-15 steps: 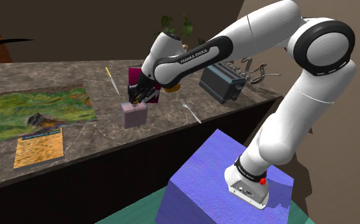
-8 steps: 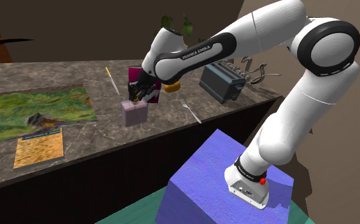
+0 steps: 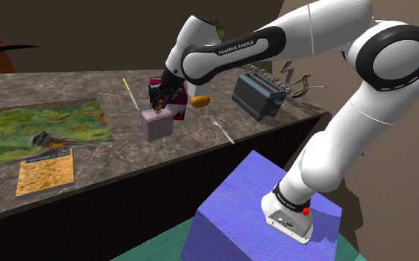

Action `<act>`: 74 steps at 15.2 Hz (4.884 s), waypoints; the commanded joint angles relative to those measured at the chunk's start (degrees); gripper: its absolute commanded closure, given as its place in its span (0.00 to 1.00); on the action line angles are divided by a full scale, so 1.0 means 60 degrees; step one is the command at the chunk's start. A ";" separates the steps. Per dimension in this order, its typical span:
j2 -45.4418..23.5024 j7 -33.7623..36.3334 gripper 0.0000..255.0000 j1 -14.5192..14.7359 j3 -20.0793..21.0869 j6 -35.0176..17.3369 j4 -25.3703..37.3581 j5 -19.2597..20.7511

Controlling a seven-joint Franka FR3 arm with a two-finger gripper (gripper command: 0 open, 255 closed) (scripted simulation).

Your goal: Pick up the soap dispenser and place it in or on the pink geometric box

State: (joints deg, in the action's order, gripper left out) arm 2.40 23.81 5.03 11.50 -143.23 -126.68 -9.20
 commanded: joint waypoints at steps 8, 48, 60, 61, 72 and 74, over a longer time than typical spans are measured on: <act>0.0469 0.0102 1.00 -0.0033 -0.0041 0.1142 0.0679 0.0043; -0.3682 -0.2349 1.00 -0.1726 -0.1538 0.6935 1.0174 -0.0240; -0.5254 -0.2886 1.00 -0.2204 -0.1632 0.7278 1.1974 -0.0382; -0.5159 -0.2922 1.00 -0.2202 -0.1633 0.7091 1.1688 -0.0391; -0.4586 -0.3265 1.00 -0.2185 -0.1627 0.5372 0.9366 -0.0498; -0.4543 -0.3322 1.00 -0.2183 -0.1623 0.5099 0.9045 -0.0520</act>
State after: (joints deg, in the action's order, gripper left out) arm -25.02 4.09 -8.06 1.75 -111.65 -71.32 -12.24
